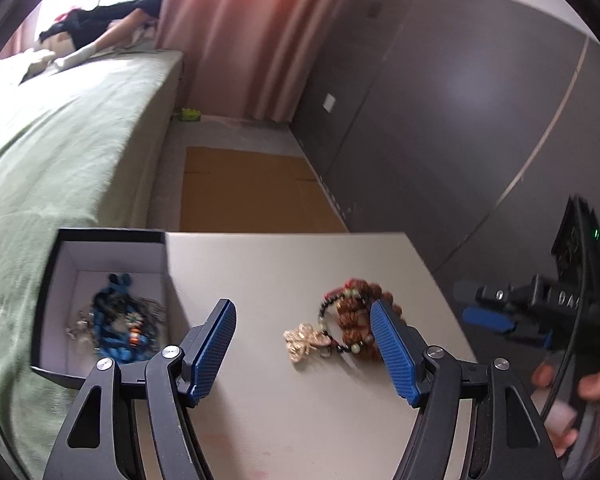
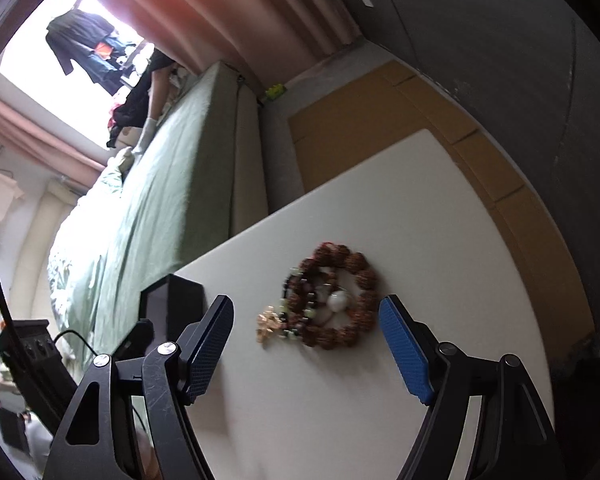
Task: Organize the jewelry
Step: 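Grasp the gold butterfly pendant with the left tool while the right tool grasps a dark bead bracelet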
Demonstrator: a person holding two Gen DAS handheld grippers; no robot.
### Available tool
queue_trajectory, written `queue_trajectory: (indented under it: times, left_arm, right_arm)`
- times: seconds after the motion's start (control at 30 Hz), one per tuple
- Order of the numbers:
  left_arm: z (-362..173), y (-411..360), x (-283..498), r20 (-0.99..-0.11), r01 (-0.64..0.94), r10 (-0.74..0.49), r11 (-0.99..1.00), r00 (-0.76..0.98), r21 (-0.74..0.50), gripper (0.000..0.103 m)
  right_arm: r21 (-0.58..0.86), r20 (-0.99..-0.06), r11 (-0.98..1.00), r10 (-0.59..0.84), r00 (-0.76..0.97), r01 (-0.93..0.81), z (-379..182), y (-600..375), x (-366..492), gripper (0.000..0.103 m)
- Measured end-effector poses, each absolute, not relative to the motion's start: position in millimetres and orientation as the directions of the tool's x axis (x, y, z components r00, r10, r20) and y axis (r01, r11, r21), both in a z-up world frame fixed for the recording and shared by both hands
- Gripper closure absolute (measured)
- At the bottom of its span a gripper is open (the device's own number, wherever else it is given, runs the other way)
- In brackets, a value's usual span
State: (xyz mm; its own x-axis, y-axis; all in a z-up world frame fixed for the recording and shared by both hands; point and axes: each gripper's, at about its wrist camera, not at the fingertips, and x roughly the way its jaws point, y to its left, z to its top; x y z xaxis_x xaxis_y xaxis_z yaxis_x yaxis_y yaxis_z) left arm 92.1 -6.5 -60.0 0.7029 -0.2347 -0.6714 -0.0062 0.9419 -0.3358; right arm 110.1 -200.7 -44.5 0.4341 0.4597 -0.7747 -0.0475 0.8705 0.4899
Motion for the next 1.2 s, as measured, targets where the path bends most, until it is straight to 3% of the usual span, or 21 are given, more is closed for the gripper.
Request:
queue_trajectory:
  times: [0.5,1.03,1.1,1.17,1.2]
  left_arm:
    - [-111.2,-53.2,115.1,-0.793,0.029,-0.133,0.989,0.595,-0.144,0.048]
    - [-132.4,-55.9,131.8,-0.815,-0.021,-0.053,0.997,0.578,-0.08,0.055]
    - [-132.4,-56.3,132.6,-0.812,-0.022,-0.047,0.997,0.582,-0.073,0.058]
    - [-132.2,-55.2,132.7,-0.808,-0.018,-0.065,0.996,0.586,-0.093,0.071]
    - [-131.9,-53.5,132.8,-0.807,-0.018,-0.076,0.994,0.585,-0.107,0.071]
  right_arm:
    - [0.539,-0.77,0.842,0.494,0.404,-0.002,-54.3,-227.1,111.5,0.027]
    - [0.546,-0.773,0.838,0.5,0.39,0.01,-58.8,-230.1,111.7,0.027]
    - [0.543,-0.777,0.839,0.498,0.384,0.011,-61.4,-227.6,112.6,0.027]
    - [0.546,-0.78,0.838,0.5,0.376,0.017,-64.7,-225.1,113.5,0.027]
    - [0.547,-0.781,0.837,0.502,0.372,0.018,-66.4,-223.7,114.1,0.027]
